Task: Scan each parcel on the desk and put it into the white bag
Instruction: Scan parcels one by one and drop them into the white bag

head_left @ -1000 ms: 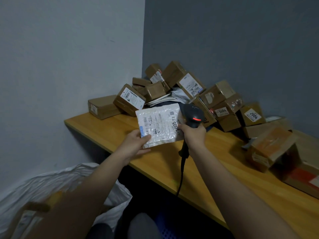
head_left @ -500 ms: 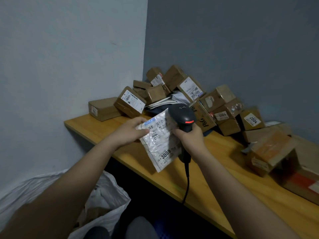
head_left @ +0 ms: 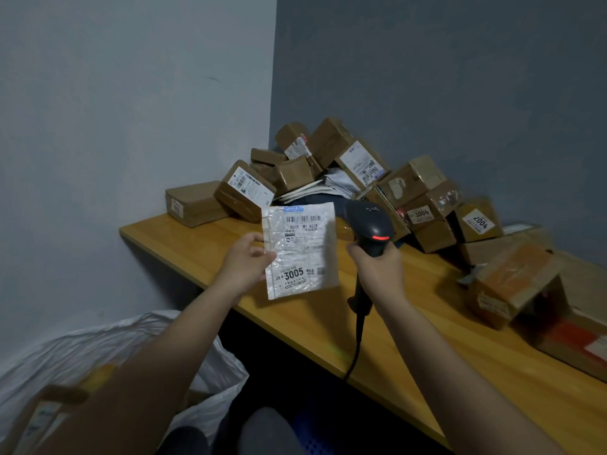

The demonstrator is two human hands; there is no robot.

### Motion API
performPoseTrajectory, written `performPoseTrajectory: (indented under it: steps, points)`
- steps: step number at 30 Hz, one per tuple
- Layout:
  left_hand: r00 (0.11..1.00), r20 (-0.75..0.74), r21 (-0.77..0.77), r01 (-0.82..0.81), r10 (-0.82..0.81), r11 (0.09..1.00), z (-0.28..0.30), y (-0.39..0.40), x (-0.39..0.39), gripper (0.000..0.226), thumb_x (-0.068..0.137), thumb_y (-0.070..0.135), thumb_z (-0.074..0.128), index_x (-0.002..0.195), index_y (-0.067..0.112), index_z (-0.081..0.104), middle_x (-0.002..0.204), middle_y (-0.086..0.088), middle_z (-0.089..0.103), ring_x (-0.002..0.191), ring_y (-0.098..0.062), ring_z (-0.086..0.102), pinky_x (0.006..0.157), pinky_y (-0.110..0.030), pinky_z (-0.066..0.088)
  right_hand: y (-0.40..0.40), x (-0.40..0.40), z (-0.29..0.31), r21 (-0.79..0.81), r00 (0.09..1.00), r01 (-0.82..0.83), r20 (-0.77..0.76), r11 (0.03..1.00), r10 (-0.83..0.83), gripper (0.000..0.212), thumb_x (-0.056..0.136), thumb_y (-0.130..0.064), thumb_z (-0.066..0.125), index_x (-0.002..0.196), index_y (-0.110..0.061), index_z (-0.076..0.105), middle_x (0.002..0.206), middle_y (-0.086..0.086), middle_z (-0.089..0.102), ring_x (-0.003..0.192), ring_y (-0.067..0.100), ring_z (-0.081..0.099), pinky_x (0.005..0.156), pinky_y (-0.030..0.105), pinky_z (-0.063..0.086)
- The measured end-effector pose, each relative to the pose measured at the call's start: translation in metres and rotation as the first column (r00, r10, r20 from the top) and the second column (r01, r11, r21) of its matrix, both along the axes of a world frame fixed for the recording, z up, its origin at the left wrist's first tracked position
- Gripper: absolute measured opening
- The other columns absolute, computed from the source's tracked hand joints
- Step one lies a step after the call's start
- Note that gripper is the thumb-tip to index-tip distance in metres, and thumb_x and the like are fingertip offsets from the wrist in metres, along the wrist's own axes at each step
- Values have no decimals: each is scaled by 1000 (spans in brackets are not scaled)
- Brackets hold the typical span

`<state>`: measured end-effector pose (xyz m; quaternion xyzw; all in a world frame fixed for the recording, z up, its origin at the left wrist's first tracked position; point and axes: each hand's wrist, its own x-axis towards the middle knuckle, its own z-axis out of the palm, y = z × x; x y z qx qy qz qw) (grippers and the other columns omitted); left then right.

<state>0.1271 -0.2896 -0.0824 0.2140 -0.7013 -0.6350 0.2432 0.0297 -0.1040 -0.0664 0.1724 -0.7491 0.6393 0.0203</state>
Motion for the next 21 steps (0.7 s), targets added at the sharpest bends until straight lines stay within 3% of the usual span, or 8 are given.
performPoseTrajectory:
  steps: [4,8,11,15,21]
  points:
    - [1000,-9,-43,-24,24,999,-3,1,-4,16,93,7,58,93,23,54,98,-6,65,83,-17,67,65,-31,57,5,8,-7,147,992,-112,-43,983,120,19,80,-24,70,80,-8,60,63,11,58,61,31,59,63,49,53]
    - [999,-7,-66,-49,49,997,-6,4,-8,18,93,9,59,92,26,55,101,-7,66,89,-23,67,81,-44,58,-2,17,-15,345,981,-165,-42,924,191,19,77,-30,69,77,-11,62,67,10,64,71,34,66,65,50,55]
    - [999,-8,-52,-51,51,997,-9,6,-10,19,93,9,60,92,28,55,101,-6,66,94,-24,67,83,-44,57,-7,22,-19,337,984,-165,-14,927,180,23,71,-33,66,78,-12,62,71,12,66,73,36,66,68,52,55]
    - [999,-5,-34,-51,51,998,-13,4,-12,16,93,8,59,97,23,56,102,-7,67,93,-24,67,79,-41,58,-11,24,-21,298,984,-179,54,938,171,34,54,-47,61,69,-17,59,64,4,59,73,38,65,70,55,56]
    - [999,-6,-4,-45,45,999,-17,4,-15,16,93,6,59,104,18,56,96,-4,66,86,-21,67,69,-33,57,-13,25,-18,267,985,-171,76,948,156,43,45,-55,57,65,-18,55,60,1,55,63,30,58,66,50,55]
